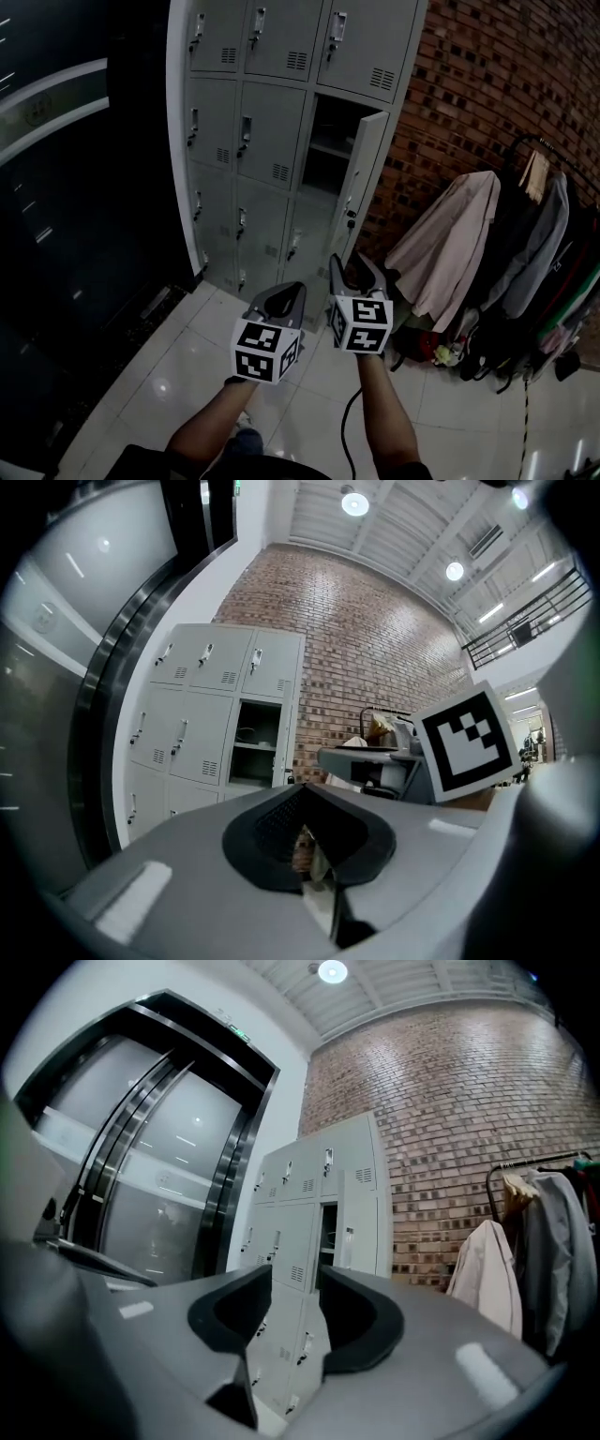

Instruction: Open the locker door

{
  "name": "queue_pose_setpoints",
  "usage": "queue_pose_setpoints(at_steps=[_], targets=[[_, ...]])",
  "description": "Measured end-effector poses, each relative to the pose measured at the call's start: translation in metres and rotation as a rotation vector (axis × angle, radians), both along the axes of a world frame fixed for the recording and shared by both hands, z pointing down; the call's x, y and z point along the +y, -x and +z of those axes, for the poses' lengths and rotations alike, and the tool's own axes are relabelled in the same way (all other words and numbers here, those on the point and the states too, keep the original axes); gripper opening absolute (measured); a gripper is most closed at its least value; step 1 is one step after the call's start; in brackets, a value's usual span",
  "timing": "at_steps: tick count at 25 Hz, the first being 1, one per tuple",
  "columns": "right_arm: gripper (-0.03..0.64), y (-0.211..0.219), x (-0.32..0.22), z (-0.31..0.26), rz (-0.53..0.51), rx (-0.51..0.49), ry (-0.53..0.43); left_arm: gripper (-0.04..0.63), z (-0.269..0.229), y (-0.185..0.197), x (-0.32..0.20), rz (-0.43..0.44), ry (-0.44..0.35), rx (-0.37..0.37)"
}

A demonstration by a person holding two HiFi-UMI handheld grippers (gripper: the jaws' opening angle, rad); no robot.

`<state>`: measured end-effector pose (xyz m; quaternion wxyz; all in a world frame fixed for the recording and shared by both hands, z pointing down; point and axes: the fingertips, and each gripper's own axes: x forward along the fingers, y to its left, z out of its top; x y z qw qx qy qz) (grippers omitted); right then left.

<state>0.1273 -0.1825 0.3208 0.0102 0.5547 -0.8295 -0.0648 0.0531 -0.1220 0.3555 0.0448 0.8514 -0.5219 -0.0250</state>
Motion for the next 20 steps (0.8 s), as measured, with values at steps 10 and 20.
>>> queue_pose_setpoints(at_steps=[10,20], targets=[[0.000,-0.004,0.120,0.008,-0.060,-0.076,-0.025,0.005,-0.001,-0.015,0.069,-0.039,-0.026,-0.021],[0.000,0.009,0.155,0.026,-0.079,-0.094,0.024,0.005,-0.004,-0.014,0.091,-0.027,-0.038,-0.035]])
